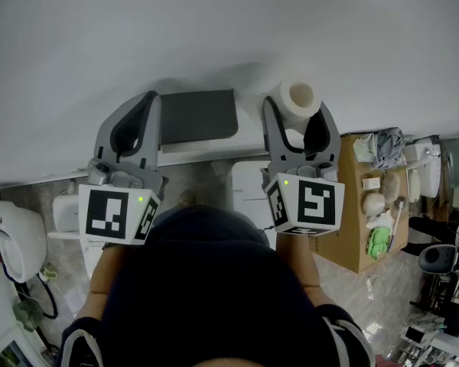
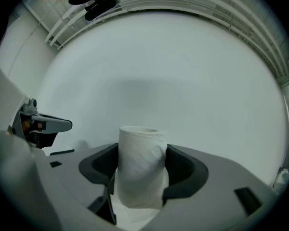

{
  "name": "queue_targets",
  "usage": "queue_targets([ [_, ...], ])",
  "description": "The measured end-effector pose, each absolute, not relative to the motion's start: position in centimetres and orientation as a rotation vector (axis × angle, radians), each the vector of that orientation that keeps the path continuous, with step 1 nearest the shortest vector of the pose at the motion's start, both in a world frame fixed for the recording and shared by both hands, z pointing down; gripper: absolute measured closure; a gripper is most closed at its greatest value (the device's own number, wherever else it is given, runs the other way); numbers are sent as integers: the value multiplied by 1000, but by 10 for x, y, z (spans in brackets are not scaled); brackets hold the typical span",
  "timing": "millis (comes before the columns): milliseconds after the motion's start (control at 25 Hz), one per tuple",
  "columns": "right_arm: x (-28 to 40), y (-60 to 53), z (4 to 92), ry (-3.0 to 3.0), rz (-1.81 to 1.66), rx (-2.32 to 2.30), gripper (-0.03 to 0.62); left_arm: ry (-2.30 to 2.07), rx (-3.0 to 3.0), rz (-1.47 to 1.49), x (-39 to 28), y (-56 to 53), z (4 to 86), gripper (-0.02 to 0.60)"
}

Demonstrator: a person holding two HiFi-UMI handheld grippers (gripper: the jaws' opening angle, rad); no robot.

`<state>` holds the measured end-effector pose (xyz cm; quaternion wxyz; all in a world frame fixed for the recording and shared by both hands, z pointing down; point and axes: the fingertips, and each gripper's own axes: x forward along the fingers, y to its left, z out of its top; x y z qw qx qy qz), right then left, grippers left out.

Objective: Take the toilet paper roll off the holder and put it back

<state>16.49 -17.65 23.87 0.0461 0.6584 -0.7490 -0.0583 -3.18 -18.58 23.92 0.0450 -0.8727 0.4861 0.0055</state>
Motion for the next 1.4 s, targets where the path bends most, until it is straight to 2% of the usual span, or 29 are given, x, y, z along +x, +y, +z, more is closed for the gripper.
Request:
queue_targets([
  [1400,157,-167,207,-2292,-267,2017,289,1467,-2688,20,-36,-186,244,581],
])
